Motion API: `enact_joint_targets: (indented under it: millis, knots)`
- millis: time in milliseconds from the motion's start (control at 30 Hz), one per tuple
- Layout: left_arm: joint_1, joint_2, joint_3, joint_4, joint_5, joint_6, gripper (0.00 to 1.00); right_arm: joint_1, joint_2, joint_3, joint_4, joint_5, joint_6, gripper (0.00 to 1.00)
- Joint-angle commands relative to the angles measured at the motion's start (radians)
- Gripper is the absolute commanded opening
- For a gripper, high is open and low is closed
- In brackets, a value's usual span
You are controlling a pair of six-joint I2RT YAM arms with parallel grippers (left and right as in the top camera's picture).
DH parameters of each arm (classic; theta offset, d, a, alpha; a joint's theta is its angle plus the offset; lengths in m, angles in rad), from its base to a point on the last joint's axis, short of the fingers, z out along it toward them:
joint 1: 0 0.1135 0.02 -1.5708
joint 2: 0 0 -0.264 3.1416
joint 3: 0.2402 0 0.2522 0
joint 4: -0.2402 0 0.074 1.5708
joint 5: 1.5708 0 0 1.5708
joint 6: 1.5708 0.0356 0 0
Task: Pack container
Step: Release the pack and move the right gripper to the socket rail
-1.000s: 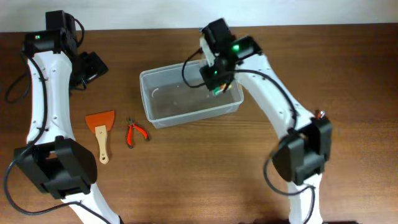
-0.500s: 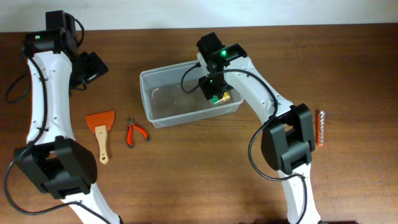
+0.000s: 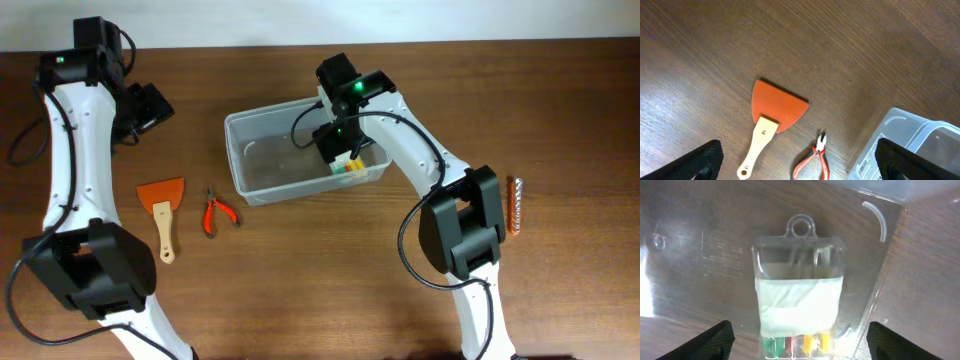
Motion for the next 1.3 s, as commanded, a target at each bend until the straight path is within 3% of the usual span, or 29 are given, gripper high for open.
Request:
enact_joint_targets:
  millis: [0,100,267,400,600,900,1100,1267]
  knots:
    - [0.004,-0.015,0.011,0.002,-0.008,-0.012,0.99,0.008,0.008,-0.004,0.000,0.015,0.008,0.89]
    - [0.004,-0.015,0.011,0.002,-0.007,-0.012,0.99,0.007,-0.018,0.043,-0.015,0.017,0.008,0.93]
    - [0.004,-0.015,0.011,0.002,-0.007,-0.012,0.99,-0.038,-0.073,0.291,-0.156,0.109,0.058,0.97]
    - [0.004,-0.015,0.011,0.002,-0.007,-0.012,0.99,-0.213,-0.089,0.621,-0.381,0.143,0.087,0.99]
    - [0.004,-0.015,0.011,0.002,-0.007,-0.012,0.99,-0.443,-0.089,0.783,-0.511,0.143,0.087,0.99]
    - [0.004,-0.015,0.011,0.002,-0.007,-0.012,0.99,-0.747,-0.088,0.711,-0.579,0.143,0.077,0.99]
    - [0.004,-0.015,0.011,0.002,-0.007,-0.012,0.99,-0.790,-0.088,0.518,-0.557,0.159,0.056,0.99]
    - [0.004,-0.015,0.011,0.002,-0.007,-0.012,0.99,-0.789,-0.088,0.274,-0.409,0.165,0.056,0.99]
